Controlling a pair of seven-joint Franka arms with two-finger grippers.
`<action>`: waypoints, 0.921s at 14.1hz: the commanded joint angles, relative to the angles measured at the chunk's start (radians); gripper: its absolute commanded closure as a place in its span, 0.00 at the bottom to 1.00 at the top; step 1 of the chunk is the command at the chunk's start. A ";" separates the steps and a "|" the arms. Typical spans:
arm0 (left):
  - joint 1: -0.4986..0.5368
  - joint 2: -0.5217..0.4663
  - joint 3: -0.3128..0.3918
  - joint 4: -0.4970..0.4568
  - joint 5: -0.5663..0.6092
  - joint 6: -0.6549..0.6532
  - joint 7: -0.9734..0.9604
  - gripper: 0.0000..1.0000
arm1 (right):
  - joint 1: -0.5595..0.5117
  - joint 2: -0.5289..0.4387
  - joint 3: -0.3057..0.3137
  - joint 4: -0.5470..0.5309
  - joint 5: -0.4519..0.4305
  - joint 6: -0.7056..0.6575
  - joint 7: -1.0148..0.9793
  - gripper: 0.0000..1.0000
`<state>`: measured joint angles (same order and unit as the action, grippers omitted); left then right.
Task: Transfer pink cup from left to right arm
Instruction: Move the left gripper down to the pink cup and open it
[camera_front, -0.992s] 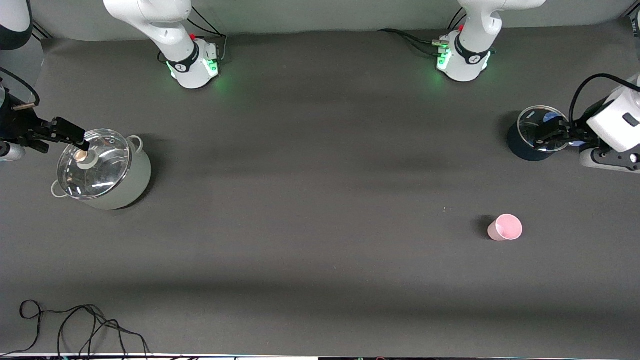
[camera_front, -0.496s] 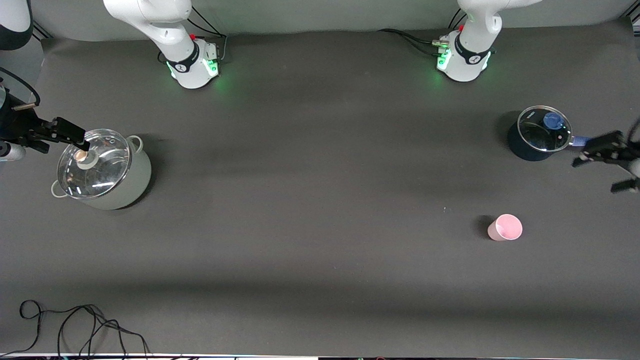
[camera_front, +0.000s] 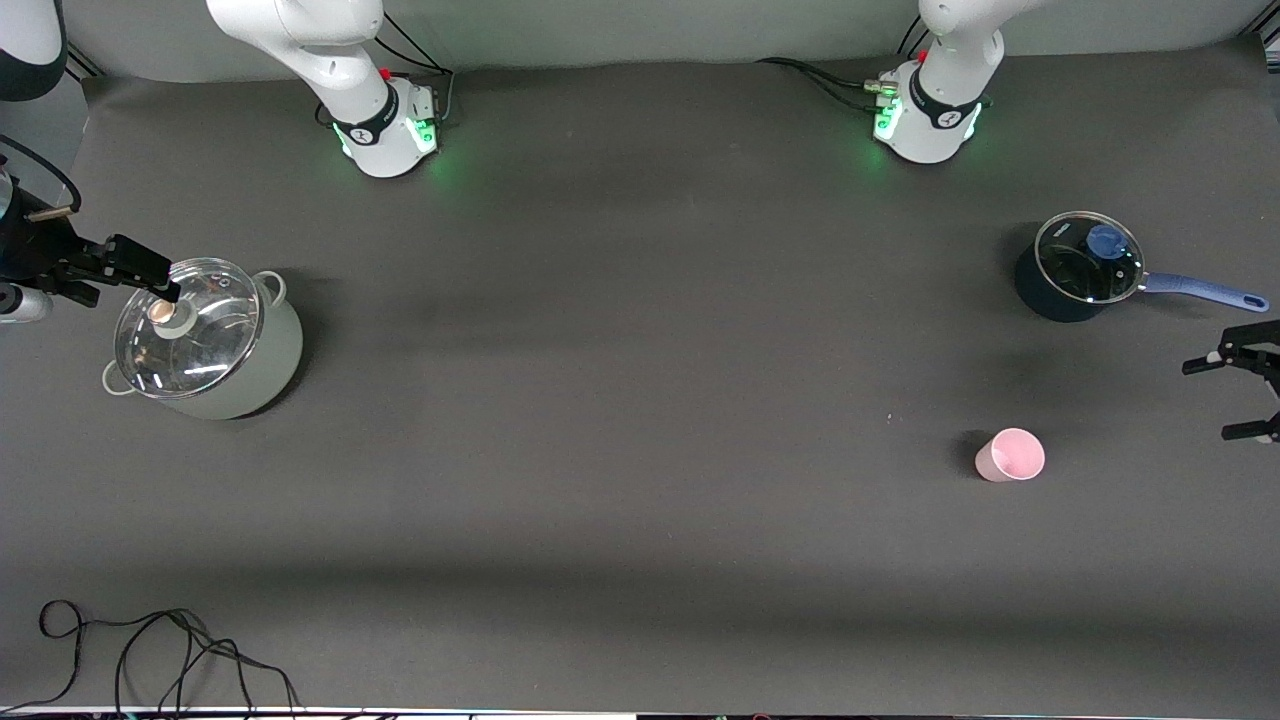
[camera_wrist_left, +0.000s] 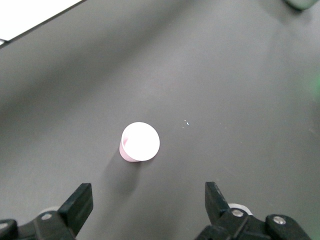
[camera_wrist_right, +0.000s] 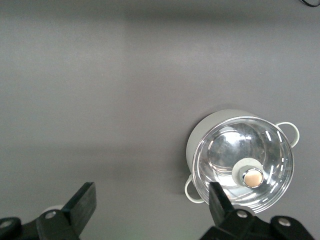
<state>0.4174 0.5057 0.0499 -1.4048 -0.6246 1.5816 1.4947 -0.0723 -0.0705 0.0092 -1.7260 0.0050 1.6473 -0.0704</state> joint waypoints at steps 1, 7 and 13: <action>0.050 0.137 -0.009 0.030 -0.128 -0.012 0.223 0.00 | 0.013 0.006 -0.009 0.014 -0.011 -0.007 -0.002 0.00; 0.076 0.286 -0.009 -0.065 -0.277 0.083 0.649 0.00 | 0.011 0.003 -0.011 0.013 -0.011 -0.007 -0.011 0.00; 0.093 0.373 -0.013 -0.207 -0.494 0.181 1.048 0.00 | 0.009 0.006 -0.011 0.014 -0.011 -0.008 -0.009 0.00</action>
<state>0.5079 0.8913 0.0470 -1.5622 -1.0717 1.7329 2.4613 -0.0723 -0.0703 0.0074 -1.7264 0.0050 1.6471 -0.0704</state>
